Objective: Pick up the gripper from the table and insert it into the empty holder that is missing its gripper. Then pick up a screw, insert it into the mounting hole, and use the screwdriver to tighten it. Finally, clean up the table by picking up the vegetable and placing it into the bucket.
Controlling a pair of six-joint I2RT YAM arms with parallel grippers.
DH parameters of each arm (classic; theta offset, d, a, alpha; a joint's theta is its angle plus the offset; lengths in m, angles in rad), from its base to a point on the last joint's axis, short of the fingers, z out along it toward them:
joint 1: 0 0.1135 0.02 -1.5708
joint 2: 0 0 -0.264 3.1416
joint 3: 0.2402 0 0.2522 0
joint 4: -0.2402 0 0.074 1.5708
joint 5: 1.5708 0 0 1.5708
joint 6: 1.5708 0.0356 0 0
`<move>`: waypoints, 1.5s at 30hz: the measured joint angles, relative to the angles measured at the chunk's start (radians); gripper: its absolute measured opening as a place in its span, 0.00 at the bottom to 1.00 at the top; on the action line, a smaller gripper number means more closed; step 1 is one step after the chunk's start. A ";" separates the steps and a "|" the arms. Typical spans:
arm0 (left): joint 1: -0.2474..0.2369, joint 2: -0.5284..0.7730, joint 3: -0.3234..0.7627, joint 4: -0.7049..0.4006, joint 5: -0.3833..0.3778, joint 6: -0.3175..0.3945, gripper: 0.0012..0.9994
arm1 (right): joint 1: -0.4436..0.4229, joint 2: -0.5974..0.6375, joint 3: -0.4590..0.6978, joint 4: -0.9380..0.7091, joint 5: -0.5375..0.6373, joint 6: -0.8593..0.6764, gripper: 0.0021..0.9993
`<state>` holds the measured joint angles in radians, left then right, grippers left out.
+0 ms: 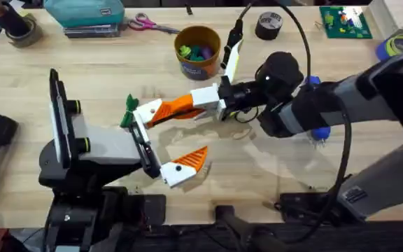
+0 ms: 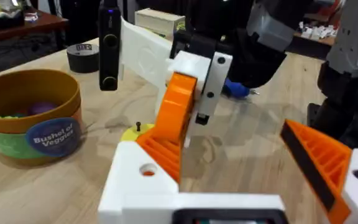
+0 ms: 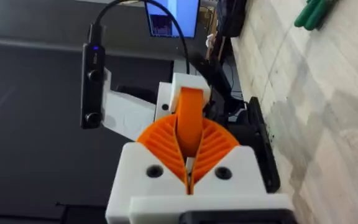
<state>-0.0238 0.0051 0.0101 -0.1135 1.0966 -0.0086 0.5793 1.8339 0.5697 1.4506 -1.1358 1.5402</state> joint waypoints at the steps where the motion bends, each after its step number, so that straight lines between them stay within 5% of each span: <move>1: 0.000 0.000 0.000 0.000 0.000 0.000 0.99 | 0.000 0.000 0.000 0.000 0.002 0.000 0.01; 45: 0.004 0.000 0.000 0.002 -0.021 0.000 0.99 | 0.004 0.012 0.049 -0.061 -0.017 -0.007 0.04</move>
<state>-0.0200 0.0051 0.0101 -0.1116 1.0757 -0.0087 0.5835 1.8458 0.6186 1.3894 -1.1529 1.5335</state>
